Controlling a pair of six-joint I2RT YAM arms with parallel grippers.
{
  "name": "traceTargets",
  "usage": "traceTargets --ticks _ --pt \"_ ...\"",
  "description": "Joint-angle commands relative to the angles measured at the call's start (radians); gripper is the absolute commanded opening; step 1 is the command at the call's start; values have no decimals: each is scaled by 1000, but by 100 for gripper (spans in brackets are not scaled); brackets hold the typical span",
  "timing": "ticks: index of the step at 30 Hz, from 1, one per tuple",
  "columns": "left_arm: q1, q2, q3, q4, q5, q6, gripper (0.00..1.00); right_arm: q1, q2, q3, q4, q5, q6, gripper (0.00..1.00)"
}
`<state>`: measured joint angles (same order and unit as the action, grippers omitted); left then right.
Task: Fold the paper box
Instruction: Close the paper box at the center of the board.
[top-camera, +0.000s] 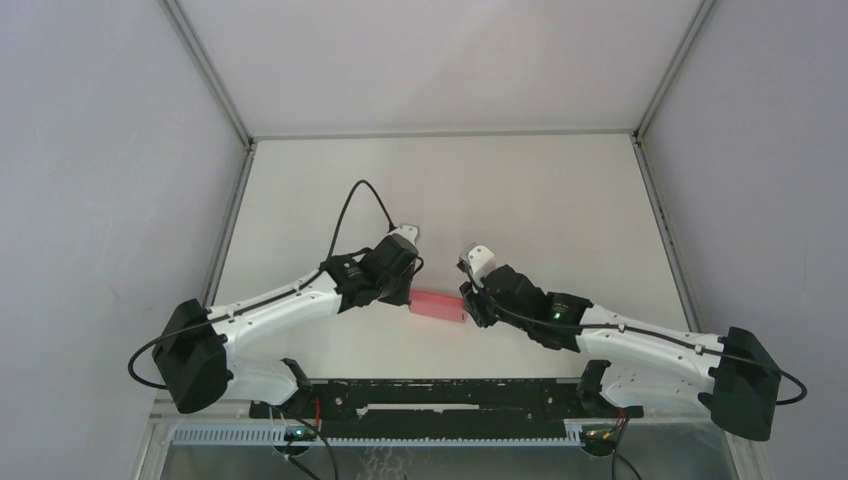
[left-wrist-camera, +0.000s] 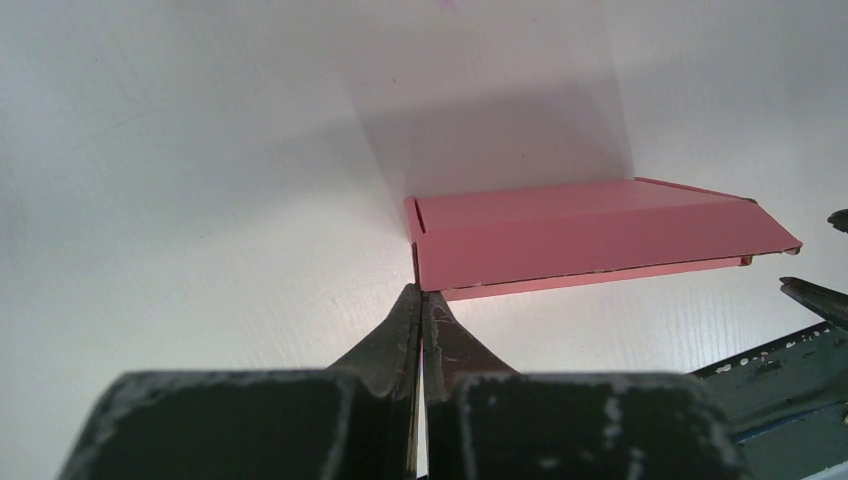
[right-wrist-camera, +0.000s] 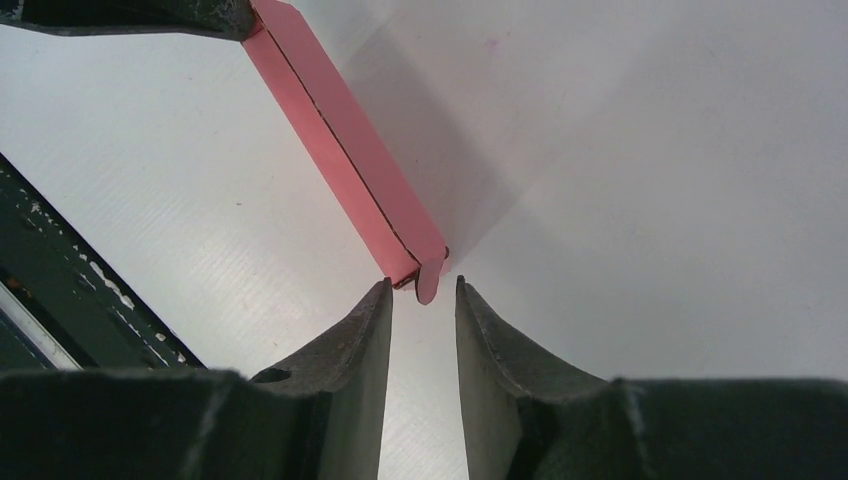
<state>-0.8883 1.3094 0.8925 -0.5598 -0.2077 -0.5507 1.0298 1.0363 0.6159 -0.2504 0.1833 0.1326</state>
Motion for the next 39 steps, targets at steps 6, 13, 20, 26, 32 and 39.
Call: traceTargets --ticks 6,13,20,26,32,39 --pt "-9 5 52 -12 -16 -6 3 10 20 2 66 22 -19 34" --pt "-9 1 51 -12 -18 -8 2 10 32 2 70 29 -19 30" --pt "-11 -1 52 -12 -16 -8 3 11 46 12 65 36 -21 26" --pt "-11 1 57 -15 -17 -5 2 10 51 18 69 34 -26 18" --pt "-11 1 60 -19 -19 -2 3 10 47 22 73 33 -34 17" --pt "-11 1 65 -24 -18 1 3 10 55 30 75 33 -37 13"
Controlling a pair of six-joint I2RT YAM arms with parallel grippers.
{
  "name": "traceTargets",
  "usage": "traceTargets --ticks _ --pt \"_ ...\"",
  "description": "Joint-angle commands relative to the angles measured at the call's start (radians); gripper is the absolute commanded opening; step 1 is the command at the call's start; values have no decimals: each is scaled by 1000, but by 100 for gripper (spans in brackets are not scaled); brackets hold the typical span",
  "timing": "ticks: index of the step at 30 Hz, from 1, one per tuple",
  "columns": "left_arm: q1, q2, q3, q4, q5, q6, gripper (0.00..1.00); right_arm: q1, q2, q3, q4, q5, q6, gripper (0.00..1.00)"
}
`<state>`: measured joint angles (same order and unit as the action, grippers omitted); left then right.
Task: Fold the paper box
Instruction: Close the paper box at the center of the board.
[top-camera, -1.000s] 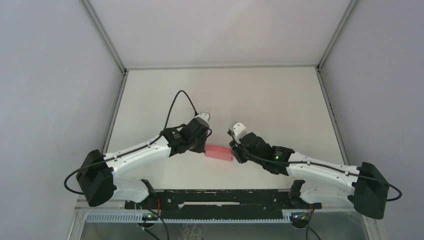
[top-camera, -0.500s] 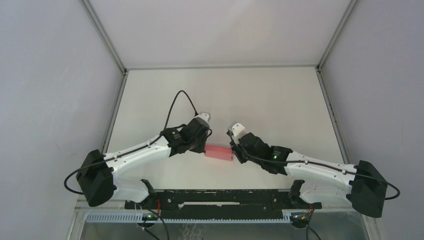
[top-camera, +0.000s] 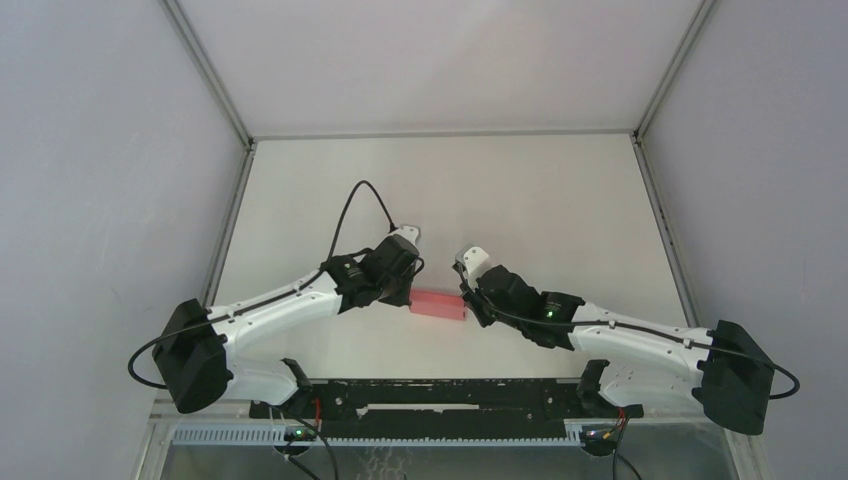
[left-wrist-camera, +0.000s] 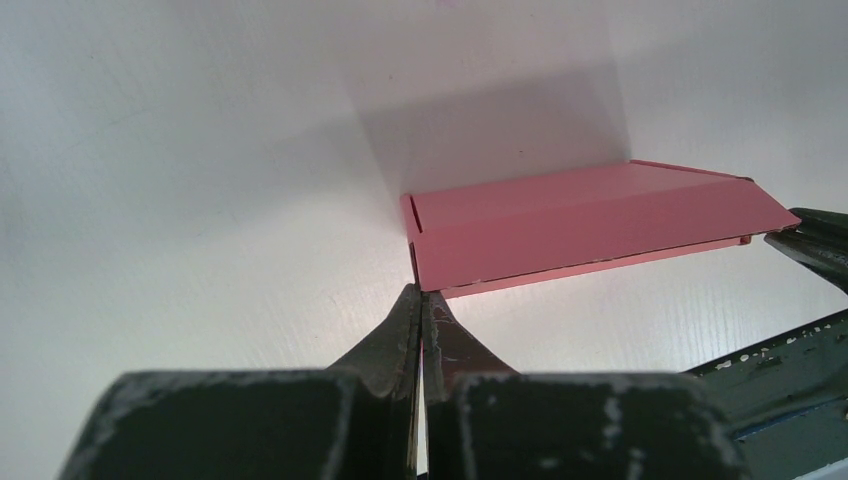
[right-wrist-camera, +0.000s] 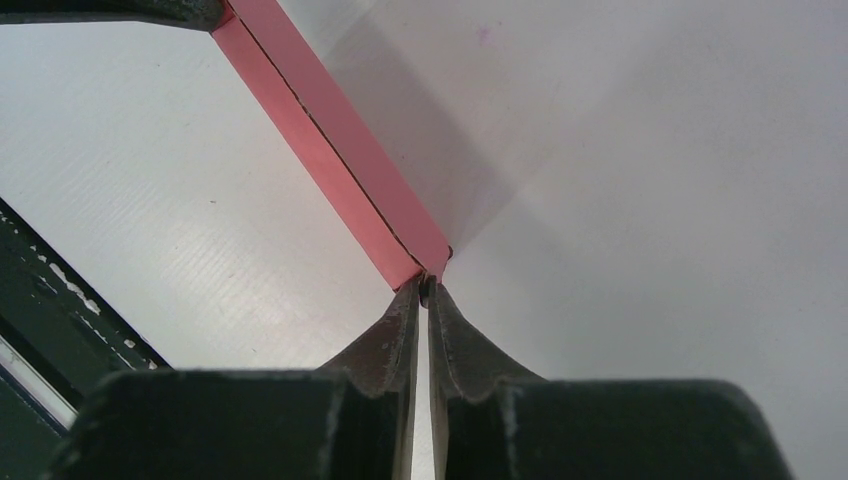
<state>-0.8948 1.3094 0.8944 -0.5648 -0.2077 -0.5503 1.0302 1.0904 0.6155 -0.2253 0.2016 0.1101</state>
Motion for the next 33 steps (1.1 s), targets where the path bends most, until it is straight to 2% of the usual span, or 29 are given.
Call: traceTargets --ticks 1,17,33 --pt "-4 1 64 -18 -17 0 2 10 1 32 49 15 -15 12" --pt "-10 7 80 -32 -3 3 3 10 38 74 44 11 -15 3" --pt "-30 32 92 -27 9 -13 3 -38 103 144 -10 -67 29 0"
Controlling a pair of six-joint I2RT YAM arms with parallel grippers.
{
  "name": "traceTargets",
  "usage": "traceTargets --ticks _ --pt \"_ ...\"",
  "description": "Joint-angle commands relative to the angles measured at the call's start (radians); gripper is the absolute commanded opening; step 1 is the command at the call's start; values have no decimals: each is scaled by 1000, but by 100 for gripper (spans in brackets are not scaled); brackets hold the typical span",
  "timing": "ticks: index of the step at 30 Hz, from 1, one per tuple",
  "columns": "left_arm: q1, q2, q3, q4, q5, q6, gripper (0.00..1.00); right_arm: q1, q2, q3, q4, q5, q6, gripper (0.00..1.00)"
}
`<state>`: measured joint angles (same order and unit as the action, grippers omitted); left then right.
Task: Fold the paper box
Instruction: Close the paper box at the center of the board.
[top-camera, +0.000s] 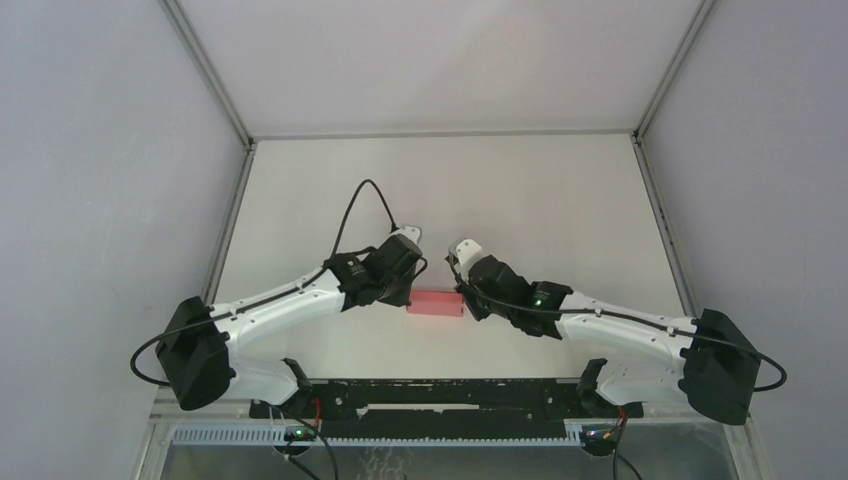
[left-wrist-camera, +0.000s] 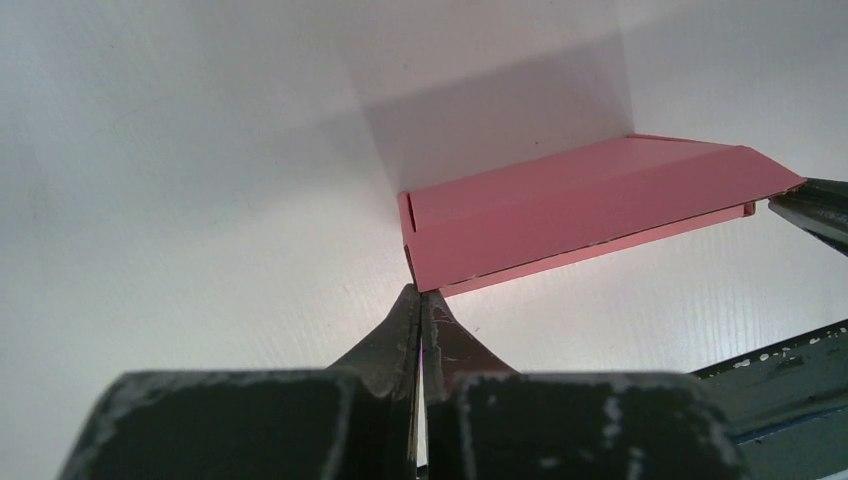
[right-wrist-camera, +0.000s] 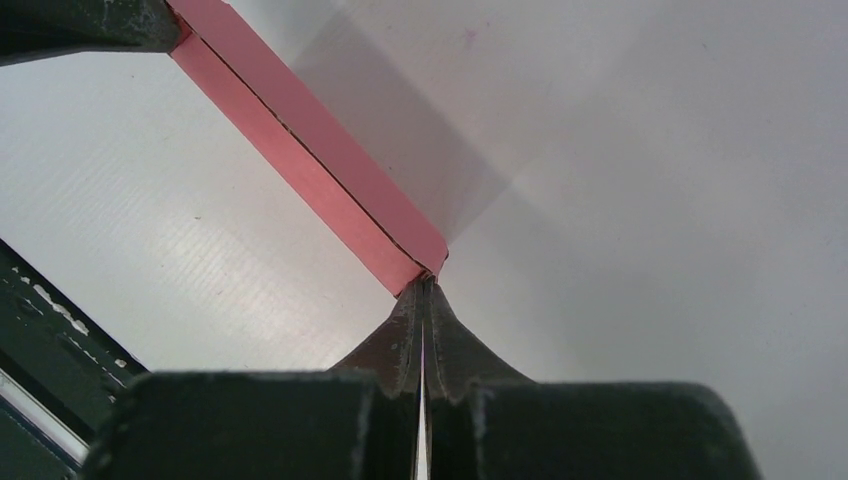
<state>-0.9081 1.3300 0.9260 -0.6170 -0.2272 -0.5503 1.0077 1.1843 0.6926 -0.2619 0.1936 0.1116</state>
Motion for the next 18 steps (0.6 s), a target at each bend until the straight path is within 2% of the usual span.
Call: traceTargets --ticks 1,18 --pt "-17 11 62 25 30 -13 3 -21 14 75 20 -70 30 0" --pt "-25 23 66 26 43 -19 3 -71 109 186 -77 -182 86 0"
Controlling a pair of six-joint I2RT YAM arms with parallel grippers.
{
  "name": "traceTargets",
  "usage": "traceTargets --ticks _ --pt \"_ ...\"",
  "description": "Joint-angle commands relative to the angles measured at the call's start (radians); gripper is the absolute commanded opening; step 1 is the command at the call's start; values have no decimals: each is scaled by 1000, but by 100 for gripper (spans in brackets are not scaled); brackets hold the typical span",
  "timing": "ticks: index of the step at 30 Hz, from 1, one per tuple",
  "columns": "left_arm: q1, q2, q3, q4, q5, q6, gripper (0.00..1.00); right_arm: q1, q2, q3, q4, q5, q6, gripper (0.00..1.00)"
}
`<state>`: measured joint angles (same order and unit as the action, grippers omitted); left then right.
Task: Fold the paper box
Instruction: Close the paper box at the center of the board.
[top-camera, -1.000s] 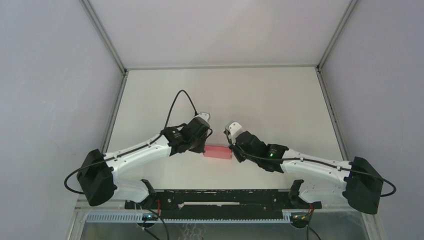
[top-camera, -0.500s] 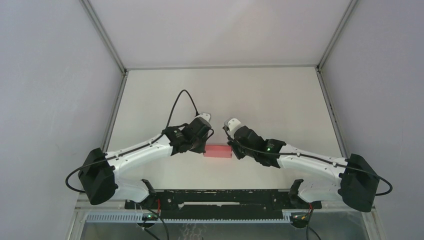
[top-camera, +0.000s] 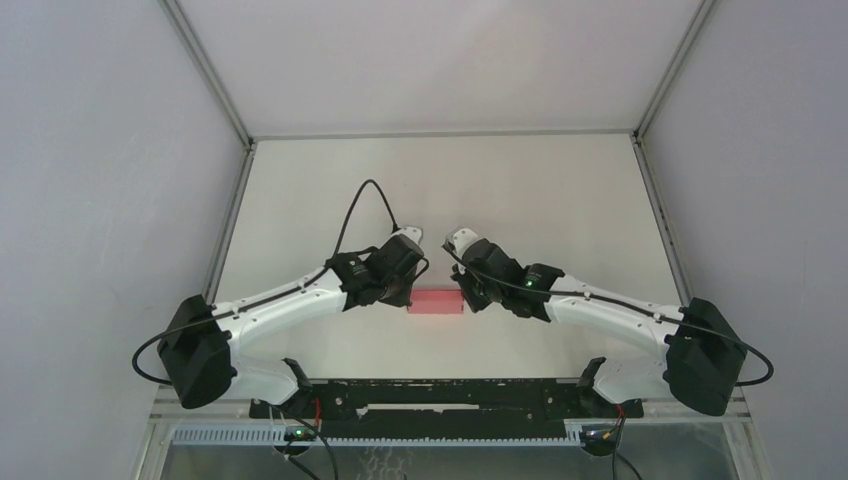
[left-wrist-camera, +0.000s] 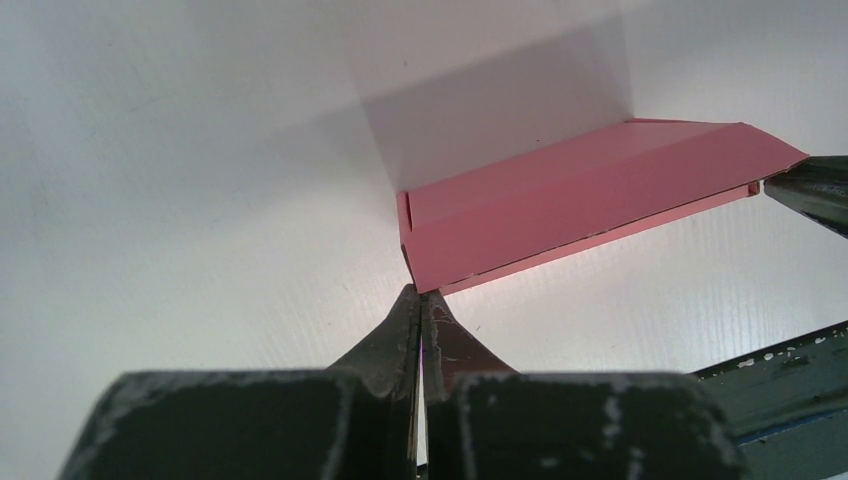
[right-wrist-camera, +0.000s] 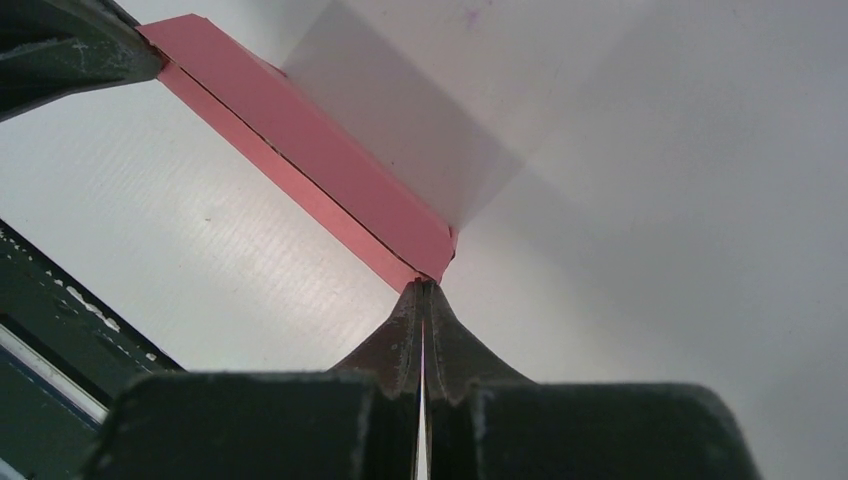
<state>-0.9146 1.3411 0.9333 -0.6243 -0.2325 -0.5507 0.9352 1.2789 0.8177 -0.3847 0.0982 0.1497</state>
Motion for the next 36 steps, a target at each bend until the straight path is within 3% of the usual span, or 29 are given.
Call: traceTargets --ticks 1,36 --pt "-18 13 59 33 48 -18 3 0 18 63 46 -87 50 0" --pt "-20 65 96 24 61 4 2 -193 90 126 -15 -438 124 0"
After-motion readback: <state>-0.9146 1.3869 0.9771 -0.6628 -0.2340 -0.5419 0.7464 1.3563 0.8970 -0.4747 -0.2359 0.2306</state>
